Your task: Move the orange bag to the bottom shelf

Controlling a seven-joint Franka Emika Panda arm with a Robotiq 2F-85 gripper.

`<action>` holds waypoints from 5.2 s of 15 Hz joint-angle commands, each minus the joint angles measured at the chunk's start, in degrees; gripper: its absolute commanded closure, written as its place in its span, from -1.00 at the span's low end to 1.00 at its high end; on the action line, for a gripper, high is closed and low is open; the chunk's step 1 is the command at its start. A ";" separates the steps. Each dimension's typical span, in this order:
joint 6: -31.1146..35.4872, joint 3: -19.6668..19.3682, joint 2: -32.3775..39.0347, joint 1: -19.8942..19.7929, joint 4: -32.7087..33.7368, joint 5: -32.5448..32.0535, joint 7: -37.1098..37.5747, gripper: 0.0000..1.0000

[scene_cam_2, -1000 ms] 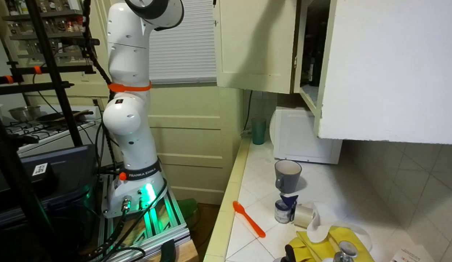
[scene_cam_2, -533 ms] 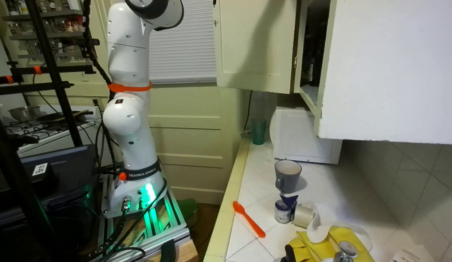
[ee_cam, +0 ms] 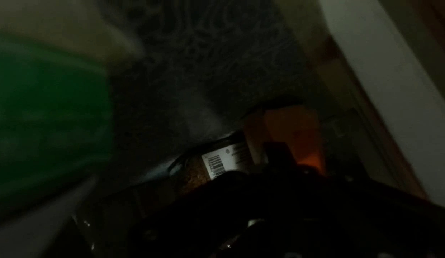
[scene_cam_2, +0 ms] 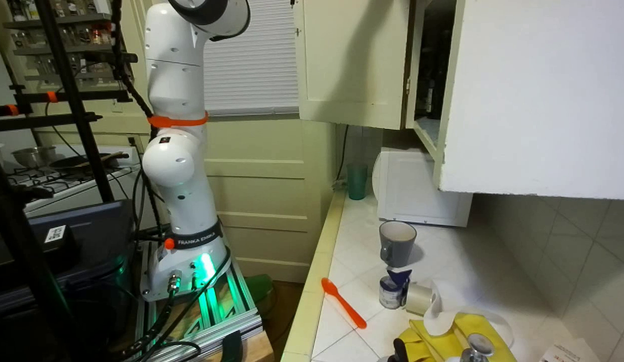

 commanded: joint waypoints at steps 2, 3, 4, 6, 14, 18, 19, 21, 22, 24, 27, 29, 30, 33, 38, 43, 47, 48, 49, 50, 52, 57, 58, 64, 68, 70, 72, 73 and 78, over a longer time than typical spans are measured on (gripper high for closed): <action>5.00 0.33 -4.23 1.46 -5.75 -2.06 -0.87 1.00; 6.60 0.38 -4.53 1.69 -6.32 -2.48 -0.98 1.00; 7.77 0.46 -4.83 1.87 -6.87 -2.94 -1.00 1.00; 10.42 0.74 -5.60 2.30 -8.30 -4.20 -0.80 1.00; 16.59 1.67 -12.00 3.23 -15.81 -12.11 -0.06 1.00; 19.35 2.31 -15.87 2.94 -19.78 -15.07 0.08 1.00; 19.45 2.48 -16.81 2.86 -20.74 -16.03 0.38 1.00; 20.32 3.04 -18.82 2.65 -22.93 -18.30 0.96 1.00; 20.94 3.38 -19.85 2.49 -24.12 -19.51 1.44 1.00; 22.10 3.28 -21.12 2.87 -25.64 -22.12 2.78 1.00; 23.53 3.16 -22.60 3.34 -27.60 -24.81 4.49 1.00; 24.59 2.90 -23.10 3.94 -28.16 -24.99 5.03 1.00; 25.20 2.71 -23.16 4.32 -28.21 -24.53 5.02 1.00; 26.69 2.31 -23.45 5.46 -28.55 -23.23 4.64 0.46; 28.14 2.03 -23.76 6.37 -28.51 -23.55 4.85 -0.25; 26.17 1.14 -22.37 6.88 -26.51 -23.64 4.89 -0.97; 23.50 0.19 -20.93 7.28 -24.99 -23.36 4.11 -1.00; 23.44 -0.10 -20.34 7.55 -24.45 -22.68 3.72 -1.00; 23.86 -0.20 -19.87 7.78 -24.08 -22.17 3.59 -0.99; 24.28 -0.29 -19.39 7.97 -23.64 -21.68 3.36 -1.00; 24.24 -0.44 -18.58 8.19 -22.70 -20.51 3.07 -1.00; 23.81 -0.04 -16.06 7.80 -20.41 -18.21 3.18 -1.00; 23.74 0.16 -15.61 7.71 -20.03 -17.79 3.20 -1.00; 22.39 0.58 -14.11 6.67 -18.36 -16.70 3.47 -0.16; 21.40 0.80 -14.62 6.15 -18.11 -17.41 4.33 0.47; 21.23 0.79 -15.45 5.91 -18.73 -17.72 4.23 0.62; 20.51 0.70 -16.55 5.62 -19.56 -17.83 3.84 0.71; 19.30 0.49 -17.11 5.48 -19.82 -17.54 3.44 0.78; 17.74 -0.30 -20.05 4.78 -21.37 -17.51 3.19 0.85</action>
